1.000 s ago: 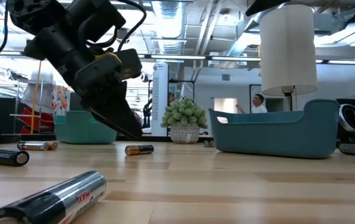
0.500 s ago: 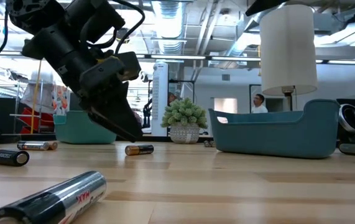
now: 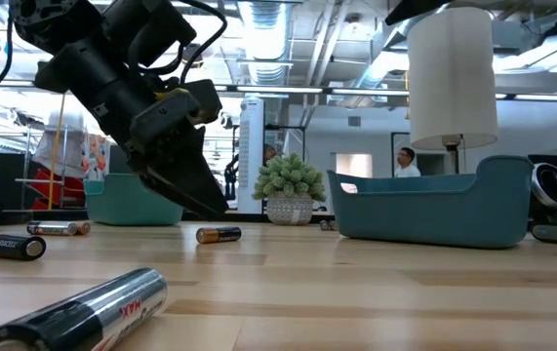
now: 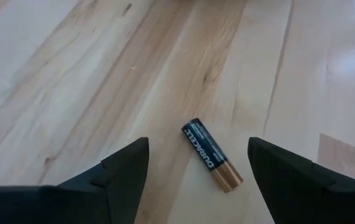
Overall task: Sort batteries
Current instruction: Put the black battery into the green bin
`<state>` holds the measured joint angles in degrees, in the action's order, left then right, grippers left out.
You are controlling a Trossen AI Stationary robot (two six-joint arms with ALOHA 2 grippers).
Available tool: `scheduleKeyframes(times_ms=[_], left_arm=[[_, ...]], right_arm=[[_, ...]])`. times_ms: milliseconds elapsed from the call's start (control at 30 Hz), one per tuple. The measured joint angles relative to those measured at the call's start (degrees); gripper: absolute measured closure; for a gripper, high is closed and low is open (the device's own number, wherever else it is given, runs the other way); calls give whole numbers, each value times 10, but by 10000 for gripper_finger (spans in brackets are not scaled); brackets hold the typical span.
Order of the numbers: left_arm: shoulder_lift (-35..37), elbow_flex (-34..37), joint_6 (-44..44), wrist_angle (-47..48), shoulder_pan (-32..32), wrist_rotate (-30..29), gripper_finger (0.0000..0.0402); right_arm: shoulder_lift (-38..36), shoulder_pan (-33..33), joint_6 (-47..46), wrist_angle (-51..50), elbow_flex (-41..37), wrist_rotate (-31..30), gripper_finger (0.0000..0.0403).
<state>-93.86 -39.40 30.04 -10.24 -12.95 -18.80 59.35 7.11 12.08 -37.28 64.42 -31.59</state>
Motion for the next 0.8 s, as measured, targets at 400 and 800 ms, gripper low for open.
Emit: scheduleKeyframes(times_ms=[400, 800], left_arm=[[0, 0, 3, -4, -6, -29, 131], [0, 0, -3, -34, -29, -93, 131]], right_arm=[[0, 0, 0, 0, 0, 0, 198], [0, 0, 0, 0, 0, 0, 198]])
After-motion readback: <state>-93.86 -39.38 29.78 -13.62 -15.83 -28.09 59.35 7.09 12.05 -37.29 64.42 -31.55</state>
